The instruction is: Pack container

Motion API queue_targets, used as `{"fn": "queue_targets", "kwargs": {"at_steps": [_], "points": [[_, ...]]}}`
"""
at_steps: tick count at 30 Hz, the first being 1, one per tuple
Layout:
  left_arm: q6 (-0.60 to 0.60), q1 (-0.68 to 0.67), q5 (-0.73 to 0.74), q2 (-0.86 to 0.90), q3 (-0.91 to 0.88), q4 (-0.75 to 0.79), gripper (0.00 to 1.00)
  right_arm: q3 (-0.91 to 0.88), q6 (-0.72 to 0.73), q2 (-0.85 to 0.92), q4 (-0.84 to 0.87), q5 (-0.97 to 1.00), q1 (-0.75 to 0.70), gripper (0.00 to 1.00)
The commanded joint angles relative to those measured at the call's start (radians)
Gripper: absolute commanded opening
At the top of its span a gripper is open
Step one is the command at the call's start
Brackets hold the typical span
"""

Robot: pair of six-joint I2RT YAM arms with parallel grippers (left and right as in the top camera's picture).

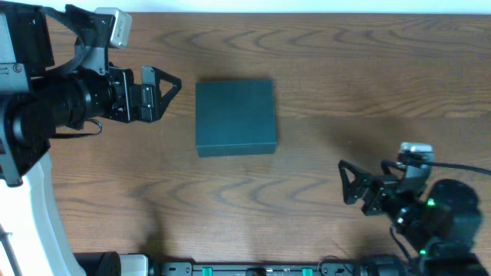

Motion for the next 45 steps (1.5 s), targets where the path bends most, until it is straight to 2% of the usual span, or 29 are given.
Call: {"fn": "queue_targets", "kwargs": {"at_steps": [1,7,17,45], "points": [[0.000,-0.002,-0.003,-0.002,0.014,-0.023,0.95,-0.169,0.005,-0.105,0.109,0.014,-0.001,0.99],[0.000,-0.002,-0.003,-0.002,0.014,-0.023,0.95,-0.443,0.005,-0.327,0.249,0.072,-0.001,0.99],[0.000,-0.002,-0.003,-0.002,0.014,-0.023,0.95,-0.652,0.005,-0.503,0.259,0.146,0.000,0.99],[0.000,-0.002,-0.003,-0.002,0.014,-0.023,0.95,-0.657,-0.002,-0.502,0.263,0.174,0.000,0.99]]}}
